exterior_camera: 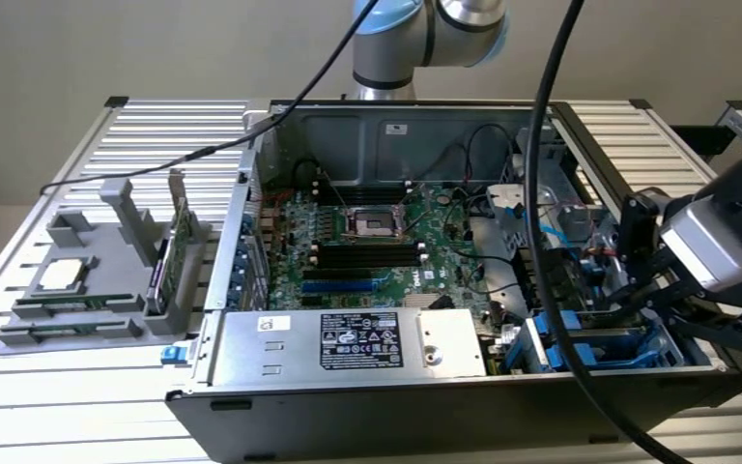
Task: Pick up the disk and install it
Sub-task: 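Insert the first disk wire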
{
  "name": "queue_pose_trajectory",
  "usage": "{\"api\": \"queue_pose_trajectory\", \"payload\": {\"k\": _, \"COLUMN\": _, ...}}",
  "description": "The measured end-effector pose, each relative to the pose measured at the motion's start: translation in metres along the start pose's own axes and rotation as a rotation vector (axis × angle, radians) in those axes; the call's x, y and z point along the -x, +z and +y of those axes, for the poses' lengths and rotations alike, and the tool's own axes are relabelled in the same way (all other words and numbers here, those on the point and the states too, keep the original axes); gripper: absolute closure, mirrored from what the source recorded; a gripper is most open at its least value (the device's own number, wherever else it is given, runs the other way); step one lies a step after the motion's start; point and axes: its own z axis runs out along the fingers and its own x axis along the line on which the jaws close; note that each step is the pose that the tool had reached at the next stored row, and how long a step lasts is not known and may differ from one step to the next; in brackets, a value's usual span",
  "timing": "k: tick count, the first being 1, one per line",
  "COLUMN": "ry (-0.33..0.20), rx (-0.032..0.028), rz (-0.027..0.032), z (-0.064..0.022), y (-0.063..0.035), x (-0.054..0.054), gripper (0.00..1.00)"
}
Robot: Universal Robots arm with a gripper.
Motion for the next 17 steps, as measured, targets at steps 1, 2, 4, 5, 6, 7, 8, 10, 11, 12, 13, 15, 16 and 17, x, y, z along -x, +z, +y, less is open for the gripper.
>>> {"api": "queue_pose_trajectory", "payload": {"k": 1, "ry": 0.000, "rx": -0.0001, "rz": 0.0000, "z": 0.0004, "y": 0.0001, "x": 0.0005, "gripper": 0.82}}
{"api": "queue_pose_trajectory", "payload": {"k": 2, "ry": 0.001, "rx": -0.0002, "rz": -0.0001, "z": 0.0008, "y": 0.0003, "x": 0.0009, "gripper": 0.82}}
{"api": "queue_pose_trajectory", "payload": {"k": 4, "ry": 0.001, "rx": -0.0003, "rz": -0.0001, "z": 0.0013, "y": 0.0004, "x": 0.0014, "gripper": 0.82}}
{"api": "queue_pose_trajectory", "payload": {"k": 5, "ry": 0.002, "rx": -0.0003, "rz": 0.0001, "z": 0.0016, "y": 0.0005, "x": 0.0016, "gripper": 0.82}}
{"api": "queue_pose_trajectory", "payload": {"k": 6, "ry": 0.002, "rx": -0.0002, "rz": 0.0006, "z": 0.0019, "y": 0.0005, "x": 0.0019, "gripper": 0.82}}
{"api": "queue_pose_trajectory", "payload": {"k": 7, "ry": 0.002, "rx": 0.0001, "rz": 0.0016, "z": 0.0020, "y": 0.0005, "x": 0.0021, "gripper": 0.82}}
{"api": "queue_pose_trajectory", "payload": {"k": 8, "ry": 0.003, "rx": 0.0008, "rz": 0.0036, "z": 0.0022, "y": 0.0006, "x": 0.0024, "gripper": 0.82}}
{"api": "queue_pose_trajectory", "payload": {"k": 10, "ry": 0.003, "rx": 0.0027, "rz": 0.0093, "z": 0.0024, "y": 0.0008, "x": 0.0033, "gripper": 0.82}}
{"api": "queue_pose_trajectory", "payload": {"k": 11, "ry": 0.004, "rx": 0.0037, "rz": 0.0124, "z": 0.0024, "y": 0.0010, "x": 0.0038, "gripper": 0.82}}
{"api": "queue_pose_trajectory", "payload": {"k": 12, "ry": 0.004, "rx": 0.0047, "rz": 0.0153, "z": 0.0024, "y": 0.0011, "x": 0.0043, "gripper": 0.82}}
{"api": "queue_pose_trajectory", "payload": {"k": 13, "ry": 0.005, "rx": 0.0056, "rz": 0.0180, "z": 0.0024, "y": 0.0012, "x": 0.0048, "gripper": 0.82}}
{"api": "queue_pose_trajectory", "payload": {"k": 15, "ry": 0.006, "rx": 0.0072, "rz": 0.0227, "z": 0.0024, "y": 0.0014, "x": 0.0056, "gripper": 0.82}}
{"api": "queue_pose_trajectory", "payload": {"k": 16, "ry": 0.006, "rx": 0.0078, "rz": 0.0248, "z": 0.0023, "y": 0.0015, "x": 0.0059, "gripper": 0.82}}
{"api": "queue_pose_trajectory", "payload": {"k": 17, "ry": 0.007, "rx": 0.0084, "rz": 0.0270, "z": 0.0023, "y": 0.0014, "x": 0.0062, "gripper": 0.82}}
